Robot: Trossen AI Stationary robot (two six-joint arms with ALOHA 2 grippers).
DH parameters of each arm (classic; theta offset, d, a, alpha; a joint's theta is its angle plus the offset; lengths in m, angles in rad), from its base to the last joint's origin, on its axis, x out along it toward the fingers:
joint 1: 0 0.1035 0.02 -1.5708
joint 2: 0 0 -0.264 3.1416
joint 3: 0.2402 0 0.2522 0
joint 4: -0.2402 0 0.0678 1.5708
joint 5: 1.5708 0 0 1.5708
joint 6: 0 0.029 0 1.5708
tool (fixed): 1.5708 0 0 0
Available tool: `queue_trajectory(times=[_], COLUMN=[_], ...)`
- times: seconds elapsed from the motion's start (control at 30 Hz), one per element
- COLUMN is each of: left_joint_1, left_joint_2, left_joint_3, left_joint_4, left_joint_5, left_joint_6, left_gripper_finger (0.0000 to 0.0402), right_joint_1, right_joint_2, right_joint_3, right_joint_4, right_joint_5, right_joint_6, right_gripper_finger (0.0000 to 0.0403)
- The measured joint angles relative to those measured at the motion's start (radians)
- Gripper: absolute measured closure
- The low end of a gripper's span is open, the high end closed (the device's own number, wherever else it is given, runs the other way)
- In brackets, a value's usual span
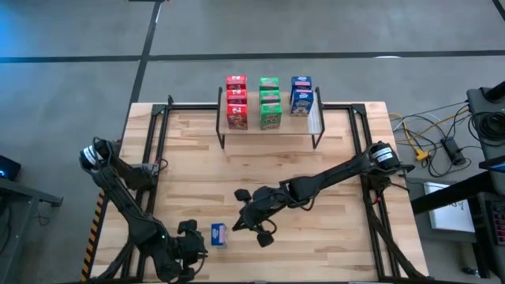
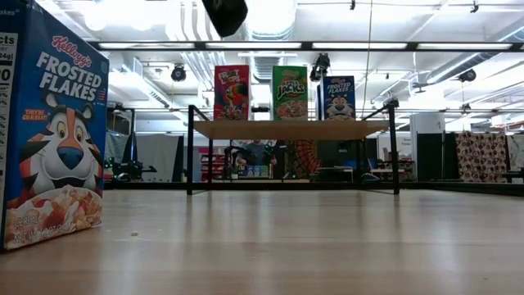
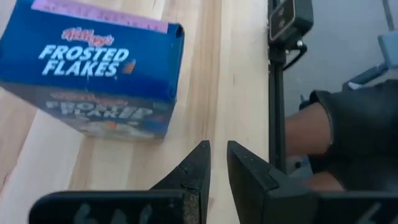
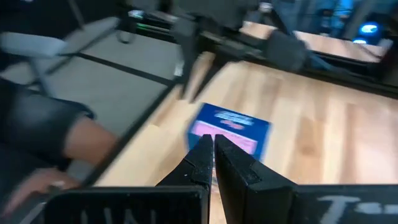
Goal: Stack cereal on shelf
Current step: Put the blue cereal box on the shelf
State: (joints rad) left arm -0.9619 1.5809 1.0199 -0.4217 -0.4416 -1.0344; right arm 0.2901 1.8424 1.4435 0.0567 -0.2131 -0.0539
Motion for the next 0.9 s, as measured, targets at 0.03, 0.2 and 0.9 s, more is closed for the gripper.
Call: queue_trajectory(times=[0.03,0.2,0.9], left_joint_1=[0.000,0.000,0.002], left_joint_2=[0.006,0.037,0.059], left_joint_3=[0.000,0.001,0.001], left_joint_4=[0.006,0.046,-0.013], left_joint_5=[-0.012,-0.076,-0.206], left_joint_6=[0.000,-0.001,-0.079], left_gripper_finger=[0.0365,0.0365,0.0365], right_joint_1=[0.000,-0.002,-0.026], right_joint_2=[0.009,0.029,0.166], right_joint_3=[0.005,0.010,0.009], right_joint_4=[0.000,-0.002,0.075], right_joint_5=[0.027,0.151,0.231], right_joint_6=[-0.009,-0.050,-0.103], right_gripper_finger=[0.0394,0.0394,0.0394])
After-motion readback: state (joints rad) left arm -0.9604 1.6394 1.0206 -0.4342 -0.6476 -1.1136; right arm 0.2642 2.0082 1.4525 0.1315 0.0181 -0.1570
